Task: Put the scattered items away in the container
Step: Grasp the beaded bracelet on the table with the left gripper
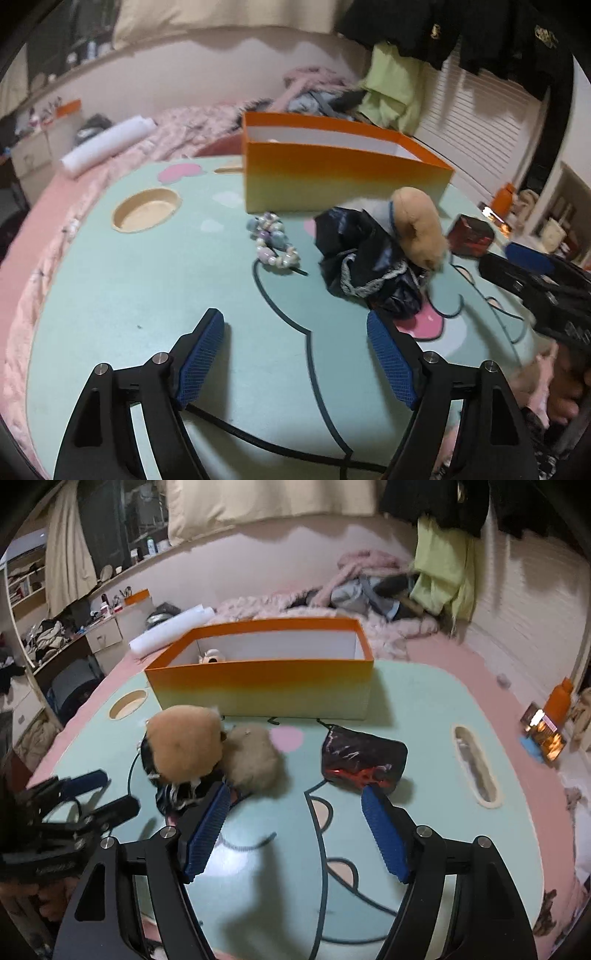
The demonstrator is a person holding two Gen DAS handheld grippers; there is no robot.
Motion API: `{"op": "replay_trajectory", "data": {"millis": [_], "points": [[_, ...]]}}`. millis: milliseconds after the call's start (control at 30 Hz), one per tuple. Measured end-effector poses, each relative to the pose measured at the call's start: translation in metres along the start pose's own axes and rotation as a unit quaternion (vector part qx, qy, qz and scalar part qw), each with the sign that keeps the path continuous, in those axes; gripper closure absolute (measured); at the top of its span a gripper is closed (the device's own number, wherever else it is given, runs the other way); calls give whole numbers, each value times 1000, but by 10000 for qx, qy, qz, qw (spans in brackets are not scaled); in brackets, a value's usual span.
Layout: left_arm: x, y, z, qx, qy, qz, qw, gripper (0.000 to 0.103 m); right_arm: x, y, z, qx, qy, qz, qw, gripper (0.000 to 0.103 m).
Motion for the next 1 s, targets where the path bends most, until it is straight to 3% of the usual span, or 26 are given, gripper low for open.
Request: {"op": "replay_trajectory", "data": {"millis": [200,300,367,467,700,1000], "points": [[6,-4,-12,-287,72,-4,9996,22,10,-13,1,81,172,-279,9994,29],[2,-9,-5,-138,220,157,9995,18,13,-18,8,227,195,-353,9989,29],[-5,-11,0,-95,472,402,9980,11,13,-22,18,436,187,-382,9981,29],[-8,-12,5,-29,415,504,9979,0,10,-26,29,592,-14,-415,9974,19],[-7,-13,5,-52,382,505,9980,0,-1,-26,35,485,-50,-300,9984,0],[-8,-14,3,-63,379,508,9980,0,-1,-28,37,399,-31,-337,9986,0]]}}
Point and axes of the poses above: each gripper's, at about its wrist camera, not at the fingertips, and z roughly the way its jaws point, x to its left, y to its top, the point moved 2 cm from there along z, roughly the way its jaws point, and after that the axes turned 7 degrees about x, right-handed, at the moved point
